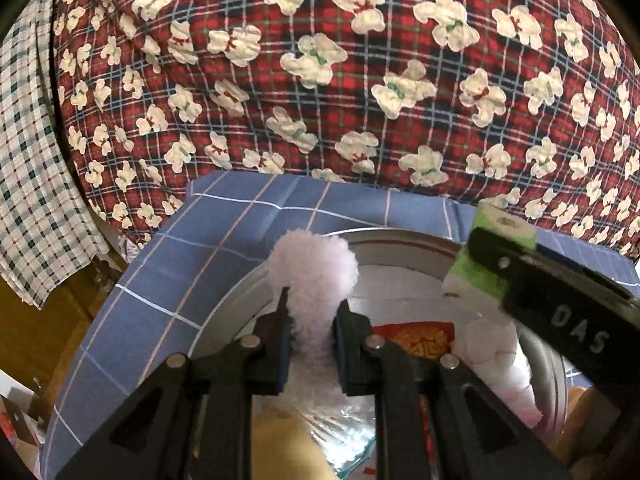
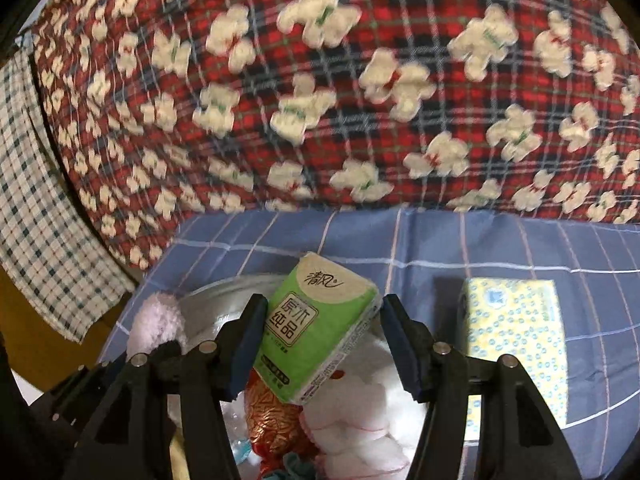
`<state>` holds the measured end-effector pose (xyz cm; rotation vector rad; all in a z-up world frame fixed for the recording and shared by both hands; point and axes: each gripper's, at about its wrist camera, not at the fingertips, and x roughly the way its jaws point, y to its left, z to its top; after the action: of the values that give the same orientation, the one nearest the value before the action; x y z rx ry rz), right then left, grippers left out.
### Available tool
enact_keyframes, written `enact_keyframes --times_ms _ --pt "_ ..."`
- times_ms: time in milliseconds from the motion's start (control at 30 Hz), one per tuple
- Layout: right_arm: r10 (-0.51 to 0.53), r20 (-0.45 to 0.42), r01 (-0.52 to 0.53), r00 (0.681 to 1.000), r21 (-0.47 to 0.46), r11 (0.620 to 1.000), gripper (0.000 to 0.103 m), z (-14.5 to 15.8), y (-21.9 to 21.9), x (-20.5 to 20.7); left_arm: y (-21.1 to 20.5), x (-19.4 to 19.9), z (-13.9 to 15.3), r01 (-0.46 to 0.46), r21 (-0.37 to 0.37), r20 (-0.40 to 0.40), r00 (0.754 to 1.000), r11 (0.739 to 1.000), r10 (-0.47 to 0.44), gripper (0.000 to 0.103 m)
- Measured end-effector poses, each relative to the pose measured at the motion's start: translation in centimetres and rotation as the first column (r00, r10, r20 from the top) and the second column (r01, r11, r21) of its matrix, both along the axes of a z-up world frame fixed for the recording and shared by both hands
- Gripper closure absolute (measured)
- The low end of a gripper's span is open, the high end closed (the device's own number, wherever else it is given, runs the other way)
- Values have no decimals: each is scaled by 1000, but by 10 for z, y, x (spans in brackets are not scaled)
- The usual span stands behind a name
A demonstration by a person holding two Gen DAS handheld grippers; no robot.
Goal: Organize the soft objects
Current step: 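Lower both items into the tin and open both grippers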
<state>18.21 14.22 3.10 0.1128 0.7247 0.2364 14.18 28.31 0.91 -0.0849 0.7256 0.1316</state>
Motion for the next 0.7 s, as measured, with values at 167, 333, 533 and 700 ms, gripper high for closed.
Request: enact_keyframes --times_ms 167,333,533,700 --pt "14 -68 -13 998 16 1000 40 -11 6 8 0 6 -2 7 -1 -23 1000 1000 -7 87" --pt "56 -169 -41 984 88 995 39 -21 8 17 1 13 -4 4 25 -54 999 1000 -3 55" --pt "25 -181 18 983 233 972 25 -20 -12 7 -6 9 -3 18 62 -55 998 998 -15 0" --pt "18 -136 33 991 359 933 23 -13 -34 -12 1 -10 5 -23 -14 9 1000 1000 23 0"
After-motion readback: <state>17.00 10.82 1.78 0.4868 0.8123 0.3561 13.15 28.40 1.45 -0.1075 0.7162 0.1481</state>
